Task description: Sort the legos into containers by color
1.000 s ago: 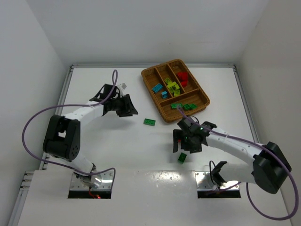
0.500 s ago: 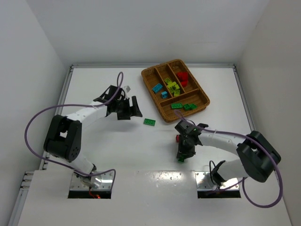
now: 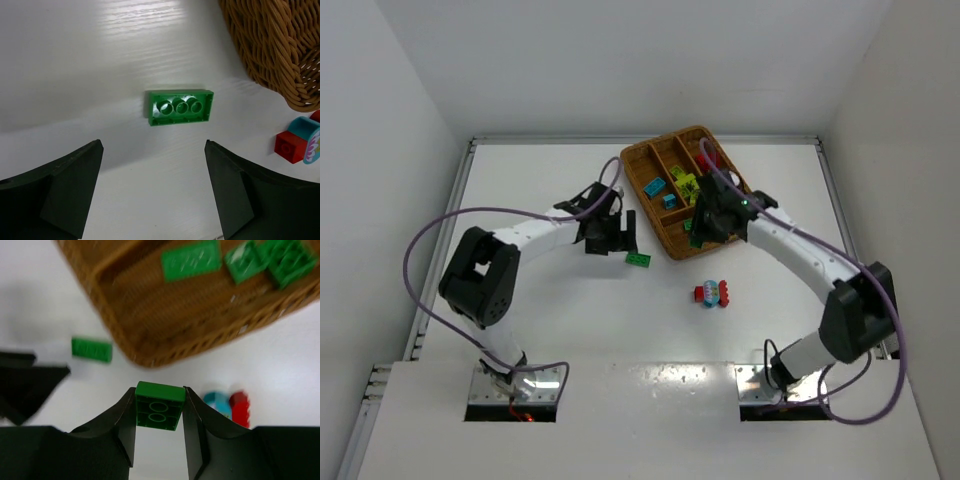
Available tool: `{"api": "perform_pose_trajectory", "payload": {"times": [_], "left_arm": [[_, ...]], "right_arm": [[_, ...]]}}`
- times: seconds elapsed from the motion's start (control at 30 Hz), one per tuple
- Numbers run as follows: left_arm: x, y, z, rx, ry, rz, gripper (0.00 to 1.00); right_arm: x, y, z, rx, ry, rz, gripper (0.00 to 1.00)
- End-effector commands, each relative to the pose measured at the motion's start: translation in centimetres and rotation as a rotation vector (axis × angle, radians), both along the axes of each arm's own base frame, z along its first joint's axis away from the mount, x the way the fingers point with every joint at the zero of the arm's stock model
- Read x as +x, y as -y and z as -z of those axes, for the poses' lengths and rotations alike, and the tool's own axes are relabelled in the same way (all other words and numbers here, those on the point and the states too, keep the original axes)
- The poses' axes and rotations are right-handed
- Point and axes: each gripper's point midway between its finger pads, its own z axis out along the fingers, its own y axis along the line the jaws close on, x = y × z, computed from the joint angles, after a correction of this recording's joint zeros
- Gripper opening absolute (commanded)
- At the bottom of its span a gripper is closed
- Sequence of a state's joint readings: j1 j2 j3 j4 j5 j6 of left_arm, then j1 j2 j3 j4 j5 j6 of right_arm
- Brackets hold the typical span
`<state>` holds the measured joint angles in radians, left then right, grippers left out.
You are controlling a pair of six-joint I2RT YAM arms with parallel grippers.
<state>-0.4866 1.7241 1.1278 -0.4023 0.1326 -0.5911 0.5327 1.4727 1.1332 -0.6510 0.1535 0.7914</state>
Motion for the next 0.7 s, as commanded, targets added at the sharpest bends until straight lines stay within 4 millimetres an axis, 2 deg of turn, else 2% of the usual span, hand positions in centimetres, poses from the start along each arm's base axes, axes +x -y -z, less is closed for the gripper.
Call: {"api": "perform_pose_trajectory", "payload": {"times": [0.0,0.03,0.07,0.1,0.13,0.2,0.23,0.3,0.33,0.43,0.47,0.5,0.57,0.6,0.63,0.67], "left_arm": [[1.5,0.9,-1.3,0.056,0.062,-0.02,0.91],[1.8,0.8,-0.9,0.072,0.065,-0.013,0.91],[1.8,1.0,-0.8,0.088,0.067,-0.001,0.91],[2.2,1.2,-1.0,0.091,0.078,0.01,0.92],[2.4,1.4,-0.4,0.098,0.066,0.011,0.92],[2.3,1.7,0.1,0.135,0.064,0.041,0.93],[2.7,1.6,0.4,0.15,0.067,0.032,0.93],[2.2,2.2,0.8,0.168,0.059,0.049,0.93],[2.5,1.7,0.8,0.19,0.072,0.033,0.93],[2.1,2.1,1.2,0.252,0.102,0.062,0.93],[2.4,2.0,1.4,0.263,0.103,0.057,0.93],[2.2,2.2,2.2,0.28,0.092,0.064,0.93],[2.6,3.0,1.6,0.242,0.106,0.062,0.93],[2.7,3.3,2.0,0.234,0.103,0.067,0.93],[3.1,4.2,1.6,0.192,0.119,0.079,0.93],[3.0,4.5,2.1,0.181,0.11,0.089,0.93]], "right_arm": [[4.8,2.7,0.7,-0.099,0.029,0.046,0.17],[6.6,2.5,-0.2,-0.09,0.06,0.055,0.17],[7.6,3.3,0.0,-0.104,0.059,0.075,0.19],[8.4,3.4,1.6,-0.128,0.027,0.07,0.21],[9.7,3.3,1.1,-0.126,0.043,0.072,0.21],[11.5,3.9,2.0,-0.139,0.032,0.099,0.39],[11.8,4.4,2.2,-0.145,0.02,0.112,0.5],[12.4,4.7,1.9,-0.141,0.029,0.122,0.73],[12.4,4.7,1.4,-0.136,0.039,0.123,0.77],[11.7,5.3,0.6,-0.136,0.068,0.146,0.77],[11.4,5.4,-0.9,-0.12,0.106,0.149,0.77],[10.9,6.0,-0.7,-0.114,0.108,0.166,0.77],[9.9,6.1,-1.1,-0.099,0.119,0.161,0.77],[9.2,6.5,-1.4,-0.088,0.125,0.164,0.77],[8.9,6.7,-1.4,-0.087,0.125,0.164,0.77],[8.1,6.9,-0.8,-0.094,0.11,0.163,0.77]]}}
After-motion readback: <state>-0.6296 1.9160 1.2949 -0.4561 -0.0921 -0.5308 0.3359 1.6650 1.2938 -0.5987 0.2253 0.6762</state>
